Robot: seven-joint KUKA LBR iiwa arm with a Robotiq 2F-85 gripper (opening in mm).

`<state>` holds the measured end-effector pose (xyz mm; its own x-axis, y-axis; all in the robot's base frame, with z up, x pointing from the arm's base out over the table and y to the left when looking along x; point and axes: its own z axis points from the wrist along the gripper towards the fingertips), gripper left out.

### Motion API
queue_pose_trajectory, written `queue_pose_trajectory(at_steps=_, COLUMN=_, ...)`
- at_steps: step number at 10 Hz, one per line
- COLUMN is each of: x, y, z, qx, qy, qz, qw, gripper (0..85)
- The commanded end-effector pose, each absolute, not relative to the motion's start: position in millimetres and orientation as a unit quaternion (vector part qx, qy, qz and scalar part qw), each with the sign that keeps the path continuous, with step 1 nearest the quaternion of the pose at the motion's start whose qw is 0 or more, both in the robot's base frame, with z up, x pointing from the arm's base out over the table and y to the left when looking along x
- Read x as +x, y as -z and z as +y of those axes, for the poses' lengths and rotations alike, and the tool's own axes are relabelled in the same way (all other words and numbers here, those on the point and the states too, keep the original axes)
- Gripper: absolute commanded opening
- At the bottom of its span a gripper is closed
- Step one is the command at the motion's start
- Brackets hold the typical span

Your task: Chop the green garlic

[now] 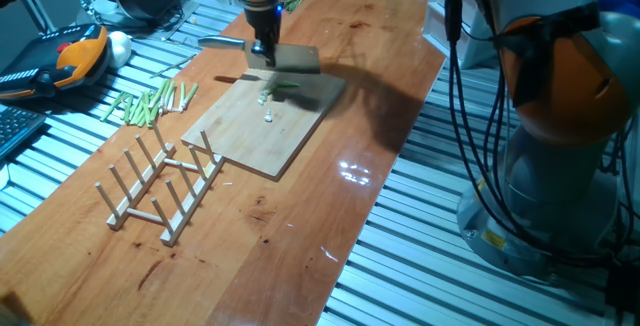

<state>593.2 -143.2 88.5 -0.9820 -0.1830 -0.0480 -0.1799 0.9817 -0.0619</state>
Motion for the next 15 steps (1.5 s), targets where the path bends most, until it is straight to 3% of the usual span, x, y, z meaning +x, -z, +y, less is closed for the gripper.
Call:
queue_pose_trajectory(at_steps=1, x=591.4, y=-84.2, z=-146.3, qx=-0.094, qy=0.025, qz=0.995, qw=0.03, gripper=0.0)
queue_pose_trajectory(at_steps=9, x=588.3, y=-64.6, z=-144.7, qx=-0.093, qy=0.017, qz=0.995, qw=0.039, gripper=0.0)
queue_pose_trajectory(at_steps=15, x=587.7, y=-66.7, z=-123.6, qx=-0.08, qy=0.017, qz=0.996, qw=0.033, gripper=0.0)
